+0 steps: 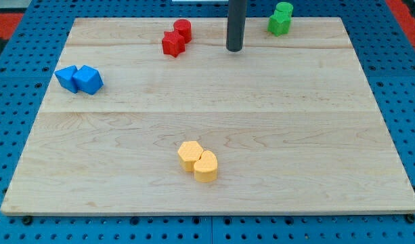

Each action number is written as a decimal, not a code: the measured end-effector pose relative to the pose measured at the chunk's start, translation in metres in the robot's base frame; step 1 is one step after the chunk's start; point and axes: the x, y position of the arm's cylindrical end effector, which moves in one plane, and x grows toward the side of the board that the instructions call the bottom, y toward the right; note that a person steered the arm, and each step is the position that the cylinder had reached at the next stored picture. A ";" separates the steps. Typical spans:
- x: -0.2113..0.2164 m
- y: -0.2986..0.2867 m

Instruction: Slide the red star and red circle up and right a bit

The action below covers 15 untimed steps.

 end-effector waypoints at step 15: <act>0.000 -0.076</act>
